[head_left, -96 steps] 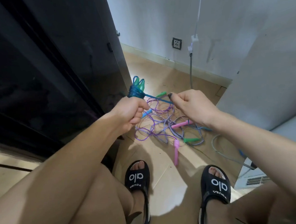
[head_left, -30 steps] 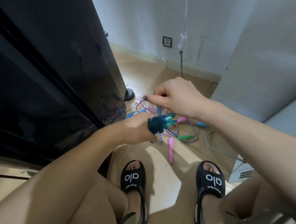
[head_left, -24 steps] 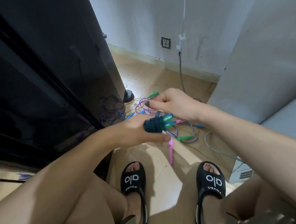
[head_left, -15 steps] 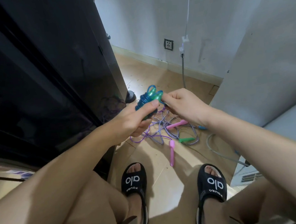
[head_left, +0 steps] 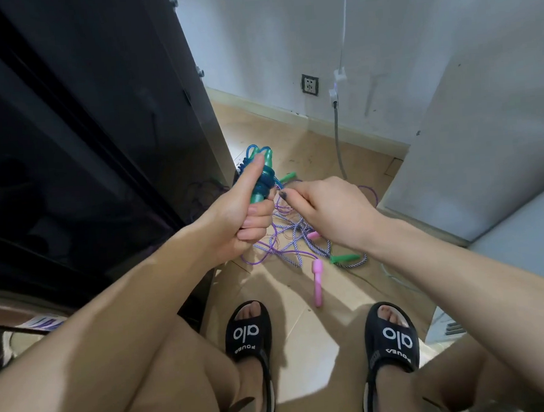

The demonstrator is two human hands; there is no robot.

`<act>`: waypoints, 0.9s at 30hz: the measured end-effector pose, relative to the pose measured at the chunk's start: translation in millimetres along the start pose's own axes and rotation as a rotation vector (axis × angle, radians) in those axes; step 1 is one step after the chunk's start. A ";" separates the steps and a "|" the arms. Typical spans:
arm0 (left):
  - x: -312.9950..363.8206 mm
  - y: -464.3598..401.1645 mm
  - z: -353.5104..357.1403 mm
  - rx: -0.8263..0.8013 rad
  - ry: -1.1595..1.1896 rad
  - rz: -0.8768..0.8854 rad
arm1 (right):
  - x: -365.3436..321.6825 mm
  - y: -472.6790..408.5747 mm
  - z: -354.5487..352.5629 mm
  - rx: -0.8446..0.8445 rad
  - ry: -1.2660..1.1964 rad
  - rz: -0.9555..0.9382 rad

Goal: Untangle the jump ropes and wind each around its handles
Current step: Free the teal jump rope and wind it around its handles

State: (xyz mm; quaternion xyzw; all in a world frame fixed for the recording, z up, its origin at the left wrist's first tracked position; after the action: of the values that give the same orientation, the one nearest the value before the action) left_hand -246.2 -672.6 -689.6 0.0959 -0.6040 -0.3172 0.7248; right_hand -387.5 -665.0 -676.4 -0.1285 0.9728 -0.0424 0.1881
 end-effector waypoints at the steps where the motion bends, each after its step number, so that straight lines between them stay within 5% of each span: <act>1: 0.9 0.8 0.7 -0.009 0.019 -0.013 | 0.0 0.2 0.6 0.000 0.004 -0.006; 13: -3.6 -6.6 -9.3 0.177 -0.419 0.075 | -10.1 2.6 -25.4 0.034 -0.178 -0.110; 23: -22.7 -8.2 8.1 0.090 -0.483 -0.046 | -3.4 -5.3 -38.3 0.039 -0.524 -0.009; 27: -16.5 -3.8 10.1 -0.001 -0.601 0.101 | -5.1 -4.3 -34.3 -0.007 -0.567 0.006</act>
State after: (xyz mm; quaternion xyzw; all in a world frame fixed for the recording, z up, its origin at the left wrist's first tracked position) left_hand -258.1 -663.6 -702.5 -0.0328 -0.7954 -0.2951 0.5284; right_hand -394.8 -666.6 -642.3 -0.1330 0.8819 -0.0009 0.4522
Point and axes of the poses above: each hand's wrist, its own y-axis away from the middle knuckle, its own z-axis out of the palm, x = y × z, the point moved 5 cm from there along -y, towards the middle knuckle, and after that the axes turned 3 degrees about y, right-handed, at the moved point
